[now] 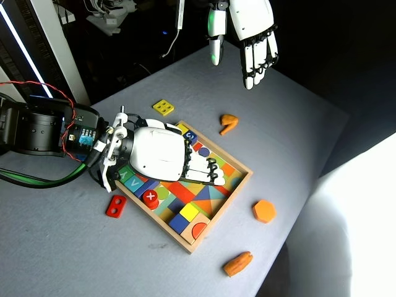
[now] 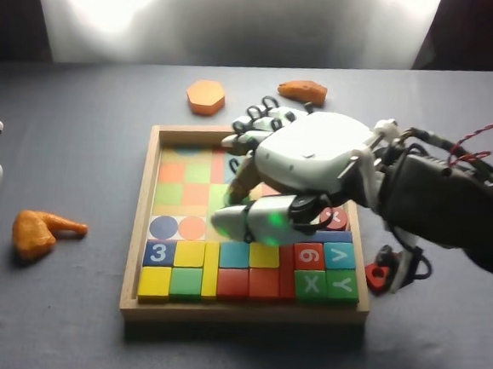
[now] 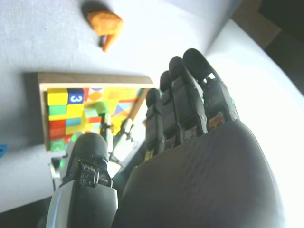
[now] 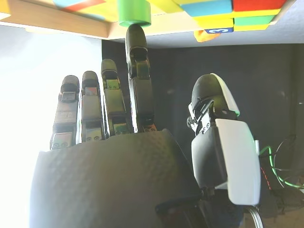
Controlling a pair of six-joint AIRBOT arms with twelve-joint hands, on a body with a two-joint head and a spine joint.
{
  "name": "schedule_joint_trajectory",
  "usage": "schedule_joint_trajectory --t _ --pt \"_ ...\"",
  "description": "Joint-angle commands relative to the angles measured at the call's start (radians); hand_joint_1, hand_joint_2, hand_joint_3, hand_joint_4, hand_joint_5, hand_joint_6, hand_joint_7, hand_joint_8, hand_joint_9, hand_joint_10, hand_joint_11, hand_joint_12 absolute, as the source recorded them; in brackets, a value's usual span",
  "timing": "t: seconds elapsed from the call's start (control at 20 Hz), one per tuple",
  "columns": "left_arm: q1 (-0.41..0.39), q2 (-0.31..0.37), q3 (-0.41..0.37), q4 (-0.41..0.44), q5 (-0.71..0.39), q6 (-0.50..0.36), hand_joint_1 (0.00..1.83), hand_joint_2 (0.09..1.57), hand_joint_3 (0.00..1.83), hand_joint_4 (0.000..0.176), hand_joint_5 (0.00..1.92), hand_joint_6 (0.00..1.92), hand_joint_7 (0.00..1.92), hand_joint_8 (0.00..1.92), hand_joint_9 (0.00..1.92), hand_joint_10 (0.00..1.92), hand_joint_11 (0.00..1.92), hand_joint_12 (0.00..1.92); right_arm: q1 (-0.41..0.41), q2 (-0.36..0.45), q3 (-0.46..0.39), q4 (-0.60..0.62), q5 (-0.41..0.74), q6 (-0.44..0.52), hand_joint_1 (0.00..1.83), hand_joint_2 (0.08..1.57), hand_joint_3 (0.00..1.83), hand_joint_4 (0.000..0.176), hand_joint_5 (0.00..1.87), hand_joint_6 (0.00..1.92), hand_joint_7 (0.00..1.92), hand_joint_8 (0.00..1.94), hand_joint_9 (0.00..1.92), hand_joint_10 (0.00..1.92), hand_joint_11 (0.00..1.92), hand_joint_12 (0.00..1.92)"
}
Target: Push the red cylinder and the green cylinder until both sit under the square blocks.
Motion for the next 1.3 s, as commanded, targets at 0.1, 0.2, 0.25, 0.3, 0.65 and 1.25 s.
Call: schedule_joint_trajectory --t 0.1,0.2,0.25,0.3,0.65,1.25 --pt "-0.009 0.008 0.001 0.039 -0.061 0.001 0.07 1.34 0.00 0.040 0.29 0.01 0.33 0.01 0.38 0.01 0.00 1.14 -0.014 0.040 -0.023 -0.013 0.024 -0.020 0.00 1.23 0.00 0.000 0.84 0.01 0.24 0.01 0.05 0.02 0.00 0.00" --pt "-0.009 0.008 0.001 0.039 -0.061 0.001 0.03 1.34 0.00 0.039 0.29 0.01 0.33 0.00 0.39 0.01 0.00 1.15 -0.018 0.066 -0.048 -0.013 0.022 -0.049 0.00 1.23 0.00 0.000 0.84 0.01 0.24 0.01 0.06 0.02 0.00 0.00" --pt "-0.009 0.008 0.001 0.039 -0.061 0.001 0.01 1.35 0.00 0.041 0.28 0.00 0.32 0.00 0.38 0.01 0.00 1.12 -0.018 0.081 -0.061 -0.013 0.015 -0.050 0.00 1.23 0.00 0.000 0.83 0.00 0.23 0.01 0.05 0.02 0.00 0.00" --pt "-0.009 0.008 0.001 0.039 -0.061 0.001 0.00 1.35 0.00 0.041 0.27 0.00 0.30 0.00 0.37 0.00 0.00 1.12 -0.019 0.097 -0.075 -0.013 0.012 -0.053 0.00 1.23 0.00 0.000 0.83 0.00 0.22 0.00 0.04 0.01 0.00 0.00" --pt "-0.009 0.008 0.000 0.039 -0.061 0.001 0.06 1.35 0.00 0.033 0.27 0.00 0.32 0.00 0.38 0.01 0.00 1.11 -0.032 0.174 -0.131 -0.014 -0.001 -0.063 0.00 1.23 0.00 0.000 0.83 0.00 0.23 0.00 0.05 0.02 0.00 0.00" --pt "-0.009 0.008 0.001 0.039 -0.061 0.001 0.07 1.34 0.00 0.037 0.29 0.00 0.33 0.00 0.40 0.00 0.00 1.13 -0.023 0.215 -0.154 -0.014 -0.005 -0.062 0.00 1.23 0.00 0.000 0.85 0.01 0.22 0.01 0.05 0.01 0.00 0.00"
